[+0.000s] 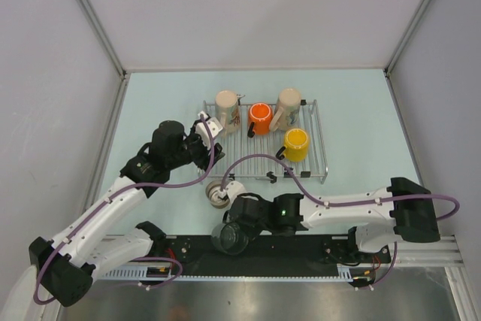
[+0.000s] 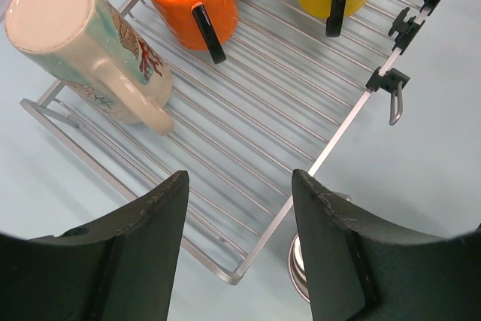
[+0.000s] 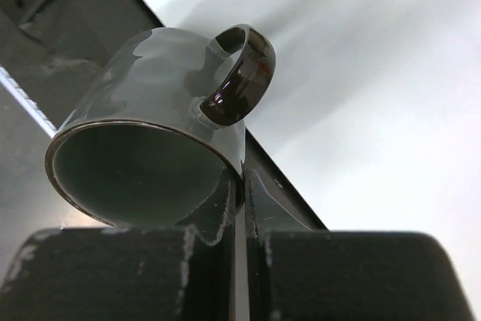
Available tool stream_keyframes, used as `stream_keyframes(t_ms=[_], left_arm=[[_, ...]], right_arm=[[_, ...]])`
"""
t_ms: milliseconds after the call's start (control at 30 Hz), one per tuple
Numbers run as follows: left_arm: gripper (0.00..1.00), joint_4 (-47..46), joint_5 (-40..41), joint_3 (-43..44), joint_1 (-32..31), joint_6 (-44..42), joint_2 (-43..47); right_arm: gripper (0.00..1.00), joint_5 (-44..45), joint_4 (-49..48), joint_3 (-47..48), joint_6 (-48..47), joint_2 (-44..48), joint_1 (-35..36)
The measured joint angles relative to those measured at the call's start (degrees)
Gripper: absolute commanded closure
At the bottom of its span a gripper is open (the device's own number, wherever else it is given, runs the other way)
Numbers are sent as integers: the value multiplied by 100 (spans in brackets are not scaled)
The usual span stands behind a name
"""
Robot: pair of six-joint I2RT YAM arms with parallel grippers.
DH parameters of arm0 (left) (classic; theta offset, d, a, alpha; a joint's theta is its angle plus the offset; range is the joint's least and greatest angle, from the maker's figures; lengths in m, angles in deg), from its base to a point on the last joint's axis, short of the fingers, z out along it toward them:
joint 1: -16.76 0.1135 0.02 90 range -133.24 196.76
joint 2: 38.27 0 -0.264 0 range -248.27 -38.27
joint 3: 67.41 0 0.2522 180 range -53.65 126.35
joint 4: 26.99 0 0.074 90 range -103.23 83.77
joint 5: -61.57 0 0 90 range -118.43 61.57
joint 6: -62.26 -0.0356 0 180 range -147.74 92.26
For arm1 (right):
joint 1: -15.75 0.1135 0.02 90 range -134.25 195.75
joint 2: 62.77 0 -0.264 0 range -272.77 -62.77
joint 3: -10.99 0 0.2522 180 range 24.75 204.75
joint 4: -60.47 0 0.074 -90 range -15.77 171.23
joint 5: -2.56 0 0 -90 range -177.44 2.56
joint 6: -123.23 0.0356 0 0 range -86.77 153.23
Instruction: Load the cups into the dish rack
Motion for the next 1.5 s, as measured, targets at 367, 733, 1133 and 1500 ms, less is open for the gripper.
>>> stream_keyframes(t_ms=[367, 733, 1133, 1500], left_arm=[[38, 0, -11, 0, 0, 0, 0], [38, 2, -11, 0, 4, 0, 9], [37, 0, -11, 0, 4, 0, 9], [39, -2, 48, 0, 9, 2, 9]], right_arm=[[100, 247, 682, -105, -66, 428, -278], [51, 214, 1158, 960, -815, -605, -898], [0, 525, 1132, 970, -767, -503, -538], [0, 887, 769, 1121, -671, -33, 282]])
